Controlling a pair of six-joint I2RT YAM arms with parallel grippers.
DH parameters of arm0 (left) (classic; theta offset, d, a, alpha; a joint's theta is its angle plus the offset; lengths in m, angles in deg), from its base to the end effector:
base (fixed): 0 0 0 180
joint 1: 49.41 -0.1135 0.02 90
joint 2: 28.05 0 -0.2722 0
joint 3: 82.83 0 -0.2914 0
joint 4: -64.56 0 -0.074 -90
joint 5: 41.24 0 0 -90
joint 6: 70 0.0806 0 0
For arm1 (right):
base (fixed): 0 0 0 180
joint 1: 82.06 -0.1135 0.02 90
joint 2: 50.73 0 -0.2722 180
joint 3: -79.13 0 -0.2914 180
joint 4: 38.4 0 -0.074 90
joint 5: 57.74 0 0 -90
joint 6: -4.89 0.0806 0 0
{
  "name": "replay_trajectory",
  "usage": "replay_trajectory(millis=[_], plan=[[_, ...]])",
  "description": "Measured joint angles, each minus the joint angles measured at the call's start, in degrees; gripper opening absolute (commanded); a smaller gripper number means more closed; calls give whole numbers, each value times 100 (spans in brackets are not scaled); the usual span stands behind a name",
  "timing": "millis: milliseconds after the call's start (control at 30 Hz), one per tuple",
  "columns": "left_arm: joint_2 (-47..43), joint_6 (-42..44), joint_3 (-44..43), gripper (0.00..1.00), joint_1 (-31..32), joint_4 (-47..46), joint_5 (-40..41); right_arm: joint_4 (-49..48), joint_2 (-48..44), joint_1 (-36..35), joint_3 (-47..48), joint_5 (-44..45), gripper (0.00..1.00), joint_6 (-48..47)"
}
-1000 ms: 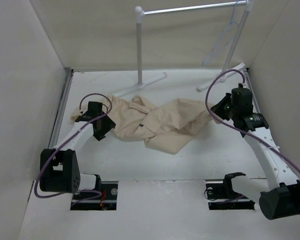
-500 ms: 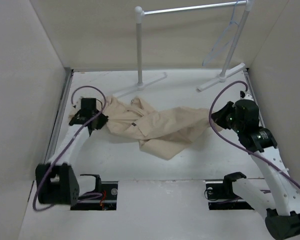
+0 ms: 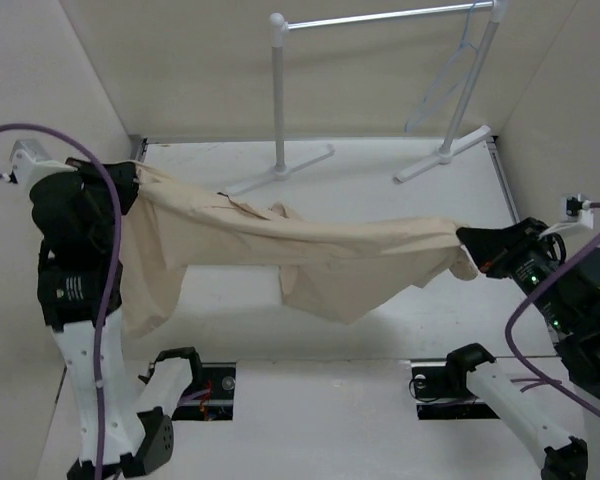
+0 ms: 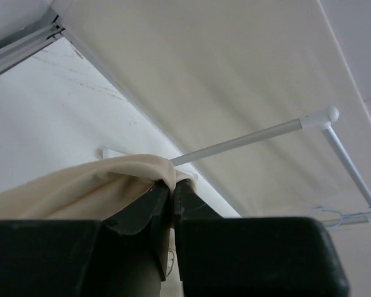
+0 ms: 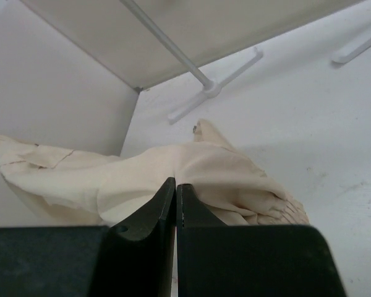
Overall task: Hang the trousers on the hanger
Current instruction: Flatten out the trousers at the center of the board.
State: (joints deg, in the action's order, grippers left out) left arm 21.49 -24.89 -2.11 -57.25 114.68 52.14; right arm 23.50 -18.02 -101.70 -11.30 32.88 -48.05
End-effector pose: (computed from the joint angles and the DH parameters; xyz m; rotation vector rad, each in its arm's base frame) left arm 0.1838 0.0301 0.5420 -0.7504 1.4087 -0.4589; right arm 0.0985 0.0342 0.4910 0.2677 1.6913 0.7364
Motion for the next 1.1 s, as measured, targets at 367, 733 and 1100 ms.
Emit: replay_trajectory(millis=[367, 733, 1100], plan=[[5156, 737, -2365, 51, 1108, -826, 610, -1034, 2535, 752, -730, -146, 5, 160], [1753, 433, 2979, 49, 4105, -885, 1331, -1556, 3519, 1141, -734, 50, 6, 302], [3359, -398, 4019, 49, 4680, -2457, 750, -1617, 3104, 1134, -785, 46, 7, 260]])
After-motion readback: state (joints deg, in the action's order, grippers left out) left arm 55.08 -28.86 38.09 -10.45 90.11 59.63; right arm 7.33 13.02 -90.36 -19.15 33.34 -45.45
